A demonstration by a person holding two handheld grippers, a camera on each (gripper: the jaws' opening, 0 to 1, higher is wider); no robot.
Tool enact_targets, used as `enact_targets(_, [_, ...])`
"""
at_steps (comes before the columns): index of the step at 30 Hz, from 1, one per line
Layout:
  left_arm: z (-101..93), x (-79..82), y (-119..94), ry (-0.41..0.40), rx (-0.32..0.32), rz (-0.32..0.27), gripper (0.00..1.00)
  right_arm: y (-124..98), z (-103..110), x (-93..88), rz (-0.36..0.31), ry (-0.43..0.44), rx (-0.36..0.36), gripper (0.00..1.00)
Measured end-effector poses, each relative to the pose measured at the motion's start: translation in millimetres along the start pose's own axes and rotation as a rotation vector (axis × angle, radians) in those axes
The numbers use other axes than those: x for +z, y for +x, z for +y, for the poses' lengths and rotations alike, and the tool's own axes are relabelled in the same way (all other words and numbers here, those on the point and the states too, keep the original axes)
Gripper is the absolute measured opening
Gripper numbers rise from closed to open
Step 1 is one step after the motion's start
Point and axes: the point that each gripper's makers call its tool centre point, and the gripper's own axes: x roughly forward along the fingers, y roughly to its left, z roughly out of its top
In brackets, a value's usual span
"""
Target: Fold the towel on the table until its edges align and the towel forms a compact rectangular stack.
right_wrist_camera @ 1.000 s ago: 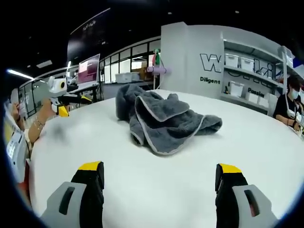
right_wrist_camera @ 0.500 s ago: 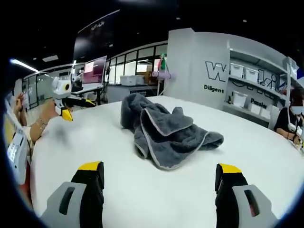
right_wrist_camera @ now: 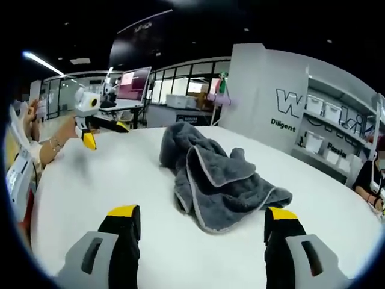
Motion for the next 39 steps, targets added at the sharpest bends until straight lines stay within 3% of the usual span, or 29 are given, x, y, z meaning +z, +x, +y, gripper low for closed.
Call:
enact_targets(3, [-0.3, 0.3, -1, 0.000, -0.001, 0.000, 0.94, 9, 3, -1.7, 0.025, -0.032, 0.025, 0.70])
enact_targets(6, [-0.9, 0.9, -1, 0.001, -0.002, -0.002, 0.94, 16, 6, -2.7, 0.041, -0.060, 0.042, 0.55])
enact_targets(17, [0.3, 0.9, -2, -0.003, 0.003, -0.003, 0.93, 40, 9, -17.3, 0.119, -0.114, 0.073, 0.35])
enact_targets(26, [2.2, 0.0, -1, -0.009, 0.006, 0.001, 0.92, 57, 11, -33.9, 0.181, -0.180, 0.078, 0.32])
enact_targets(39, [3.9, -1.3, -2, -0.004, 0.015, 0.009, 0.92, 82, 6, -56.0, 0.256, -0.201, 0.064, 0.16])
